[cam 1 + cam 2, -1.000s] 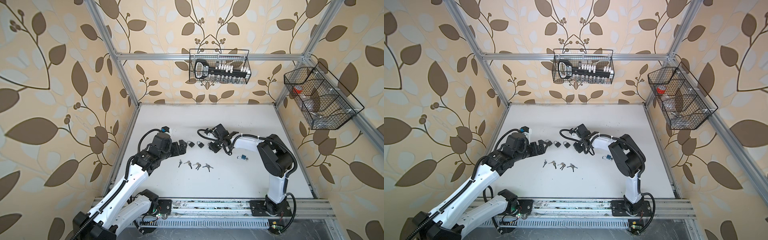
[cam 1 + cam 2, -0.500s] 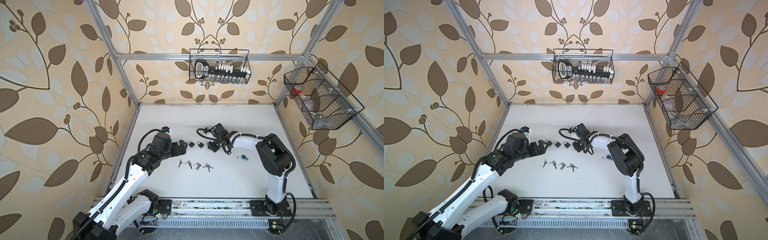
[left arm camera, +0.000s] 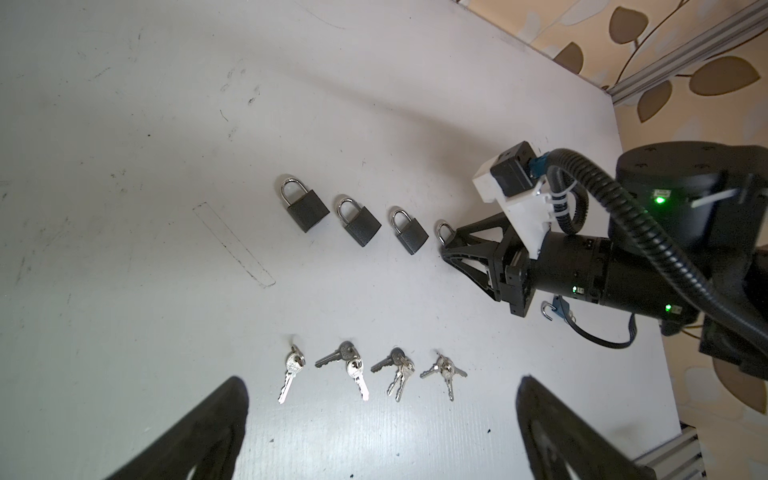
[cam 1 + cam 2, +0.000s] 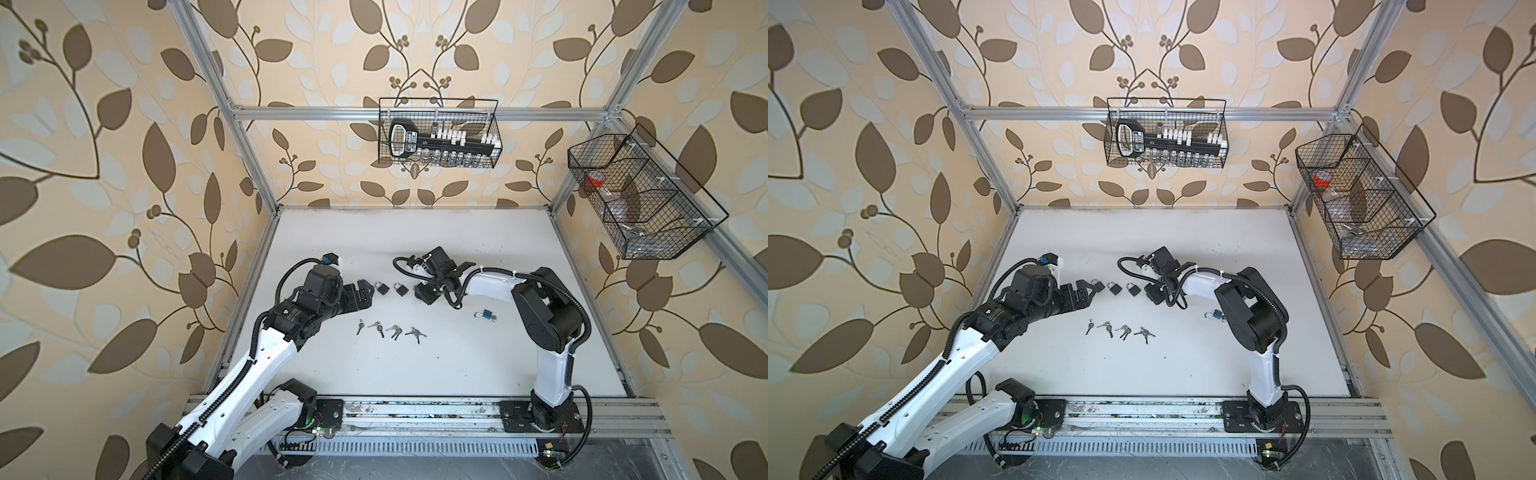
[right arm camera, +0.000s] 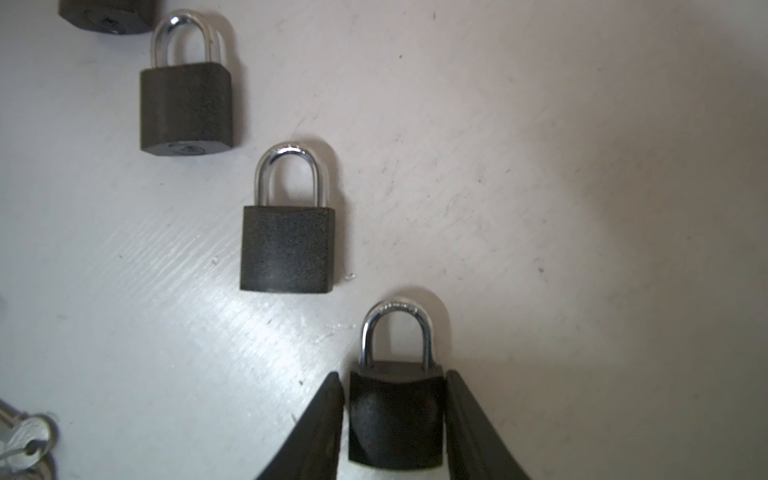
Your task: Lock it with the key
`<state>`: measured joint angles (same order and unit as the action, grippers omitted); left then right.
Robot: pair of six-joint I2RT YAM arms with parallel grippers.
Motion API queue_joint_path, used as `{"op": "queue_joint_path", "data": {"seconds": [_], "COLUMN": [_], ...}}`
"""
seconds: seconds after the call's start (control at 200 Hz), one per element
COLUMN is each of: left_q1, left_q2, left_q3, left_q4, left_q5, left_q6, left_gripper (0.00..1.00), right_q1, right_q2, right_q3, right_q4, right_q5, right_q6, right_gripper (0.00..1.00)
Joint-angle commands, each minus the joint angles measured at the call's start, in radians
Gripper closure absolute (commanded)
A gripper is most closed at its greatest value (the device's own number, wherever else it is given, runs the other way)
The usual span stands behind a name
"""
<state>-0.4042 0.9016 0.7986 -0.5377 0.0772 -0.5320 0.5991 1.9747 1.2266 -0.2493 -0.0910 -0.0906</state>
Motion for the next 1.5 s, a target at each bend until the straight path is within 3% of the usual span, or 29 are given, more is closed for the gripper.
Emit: {"op": "queue_joint_path", "data": {"seconds": [0.0, 0.26, 0.47, 0.545, 0.73, 0.84, 1.065, 1.245, 1.494], "left_q1": [0.009, 0.010, -0.003, -0.057, -0.297, -0.386, -0.535, -0.556, -0.556], "left_q2": [-0.021, -0.089, -0.086, -0.039, 0.105, 0.238, 0.437, 0.484, 0.465], "left_q3": [0.017, -0.016, -0.102, -0.107, -0.065, -0.016, 0.099, 0.098, 0.088], "left_q4": [-0.012, 0.001, 0.186, 0.231, 0.336, 0.407, 0.500, 0.555, 0.538], "left_q5": [-0.010, -0.016, 0.224, 0.235, 0.122, 0.129, 0.142, 0.176, 0.166], "left_q6": [-0.001, -0.037, -0.036, -0.042, 0.001, 0.002, -0.009, -0.043, -0.040], "left_gripper": [0.01, 0.01, 0.01, 0.01, 0.01, 0.01, 0.01, 0.01, 0.01], "right_q1": [-0.002, -0.007, -0.071, -0.132, -0.331, -0.413, -0.433, -0.433, -0.430], "right_q2": [-0.003, -0.185, -0.400, -0.478, -0.630, -0.622, -0.508, -0.489, -0.480], "right_q3": [-0.018, -0.087, -0.324, -0.396, -0.519, -0.526, -0.489, -0.490, -0.511], "right_q4": [-0.021, 0.030, 0.049, 0.026, -0.010, -0.017, -0.049, -0.069, -0.077], "right_q5": [-0.014, 0.014, 0.093, 0.119, 0.065, -0.003, -0.024, -0.013, -0.087], "right_q6": [-0.006, 0.064, 0.249, 0.323, 0.408, 0.437, 0.462, 0.485, 0.517], "right_gripper": [0.58, 0.51, 0.48, 0.48, 0.48, 0.45, 0.39, 0.39, 0.38]}}
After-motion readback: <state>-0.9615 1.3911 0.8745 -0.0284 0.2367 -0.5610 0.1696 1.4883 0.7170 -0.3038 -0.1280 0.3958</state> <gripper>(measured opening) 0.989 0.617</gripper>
